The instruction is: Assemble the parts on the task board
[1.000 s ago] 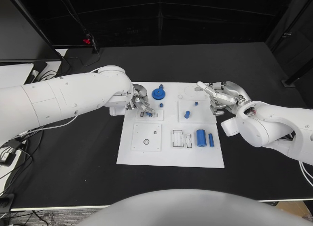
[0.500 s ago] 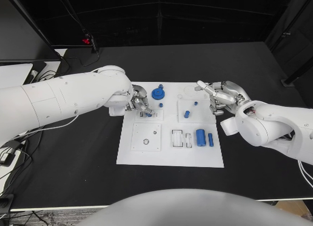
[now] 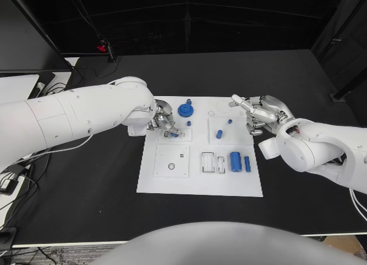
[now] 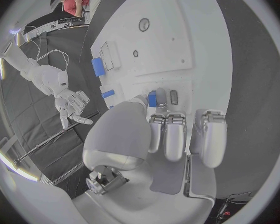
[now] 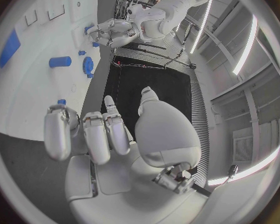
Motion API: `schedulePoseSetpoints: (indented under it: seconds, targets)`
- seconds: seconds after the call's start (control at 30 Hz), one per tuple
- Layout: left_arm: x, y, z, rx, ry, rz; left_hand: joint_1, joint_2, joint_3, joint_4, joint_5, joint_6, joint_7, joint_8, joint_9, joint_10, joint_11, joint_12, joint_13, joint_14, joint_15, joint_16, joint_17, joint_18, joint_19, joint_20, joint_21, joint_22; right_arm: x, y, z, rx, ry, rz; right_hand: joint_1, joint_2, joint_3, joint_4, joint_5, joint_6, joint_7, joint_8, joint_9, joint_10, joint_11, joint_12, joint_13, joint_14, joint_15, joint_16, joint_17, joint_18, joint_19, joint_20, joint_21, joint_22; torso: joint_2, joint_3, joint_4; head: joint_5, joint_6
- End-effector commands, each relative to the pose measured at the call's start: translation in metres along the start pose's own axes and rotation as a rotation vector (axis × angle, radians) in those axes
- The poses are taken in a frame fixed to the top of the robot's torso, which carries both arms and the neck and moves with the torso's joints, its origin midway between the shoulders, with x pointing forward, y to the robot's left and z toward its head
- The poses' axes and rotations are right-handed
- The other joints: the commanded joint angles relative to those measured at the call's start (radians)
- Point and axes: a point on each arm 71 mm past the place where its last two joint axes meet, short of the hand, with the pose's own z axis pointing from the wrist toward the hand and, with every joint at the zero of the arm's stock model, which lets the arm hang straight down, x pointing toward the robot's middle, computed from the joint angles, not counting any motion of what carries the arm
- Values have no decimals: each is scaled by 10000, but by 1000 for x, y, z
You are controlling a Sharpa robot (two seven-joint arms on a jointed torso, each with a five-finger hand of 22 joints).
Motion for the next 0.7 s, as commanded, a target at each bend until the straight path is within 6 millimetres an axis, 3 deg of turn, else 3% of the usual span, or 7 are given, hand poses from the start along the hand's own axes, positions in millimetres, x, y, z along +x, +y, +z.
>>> schedulePoseSetpoints:
  seconds: [0.03, 0.07, 0.2, 0.33, 0.43, 0.6, 0.7]
  targets:
    - [4, 3, 2, -246, 249, 74, -348, 102, 510, -624, -177, 301, -182, -71, 78, 1097, 48, -53, 2610, 1025, 28, 9, 2635, -65, 1044, 74, 31, 2634, 0, 1, 0, -63, -48, 45, -43, 91, -72, 4, 36, -65, 257, 54, -4, 1058, 42, 26, 2633, 1039, 72, 25, 2635, 89, -5, 27, -36, 2000, -3, 0, -3, -15, -1]
    - [4, 3, 2, -254, 252, 77, -540, 61, 395, -646, -268, 293, -166, -91, 84, 1097, 63, -53, 2610, 1025, 40, 9, 2635, -65, 1044, 69, 31, 2634, 0, 1, 0, -64, -48, 45, -43, 91, -72, 4, 36, -65, 257, 54, -4, 1058, 42, 26, 2633, 1039, 72, 25, 2635, 89, -5, 27, -36, 2000, -1, 0, -3, -16, 1]
    - [4, 2, 2, -295, 238, 75, -1931, -225, -504, -685, -1159, 206, -132, -203, 128, 1097, 114, -53, 2610, 1025, 125, 9, 2635, -65, 1044, -33, 31, 2634, 0, 1, 0, -66, -43, 47, -43, 91, -72, 4, 36, -65, 257, 54, -4, 1058, 42, 26, 2633, 1039, 72, 25, 2635, 89, -5, 27, -36, 2000, -1, 3, 0, -25, 9]
    - [5, 1, 3, -341, 207, 62, -2777, -447, -1257, -634, -1869, -102, -103, -306, 210, 1097, 117, -53, 2610, 1025, 120, 9, 2635, -65, 1044, -104, 31, 2634, 0, 1, 0, -67, -36, 49, -45, 93, -73, 4, 37, -66, 257, 57, -4, 1058, 42, 26, 2633, 1039, 72, 25, 2635, 89, -3, 27, -34, 2001, -4, 0, -6, -29, 10]
    - [5, 1, 3, -397, 164, 39, -3273, -515, -1762, -641, -2155, -319, -56, -297, 283, 1097, 157, -53, 2610, 1025, 157, 9, 2635, -65, 1044, -96, 31, 2634, 0, 1, 0, -62, -37, 49, -57, 104, -80, 5, 42, -72, 257, 69, -5, 1058, 42, 26, 2633, 1039, 71, 25, 2635, 85, 8, 26, -24, 2005, -1, 0, -2, -37, 18]
    - [4, 2, 3, -459, 65, -17, -3734, -420, -2256, -642, -2468, -461, -19, -215, 383, 1097, 191, -53, 2610, 1025, 196, 9, 2635, -65, 1044, -62, 31, 2634, 0, 1, 0, -54, -37, 48, -57, 104, -80, 5, 42, -72, 257, 69, -5, 1058, 42, 26, 2633, 1039, 71, 25, 2635, 85, 8, 26, -24, 2005, 3, -1, -1, -50, 20]
    - [4, 2, 3, -507, -14, -40, -3770, -412, -2333, -648, -2518, -476, -16, -198, 400, 1097, 193, -53, 2610, 1025, 202, 9, 2635, -65, 1044, -57, 31, 2634, 0, 1, 0, -46, -36, 47, -57, 104, -80, 5, 42, -72, 257, 69, -5, 1058, 42, 26, 2633, 1039, 71, 25, 2635, 85, 8, 26, -24, 2005, 3, 0, 0, -57, 15]
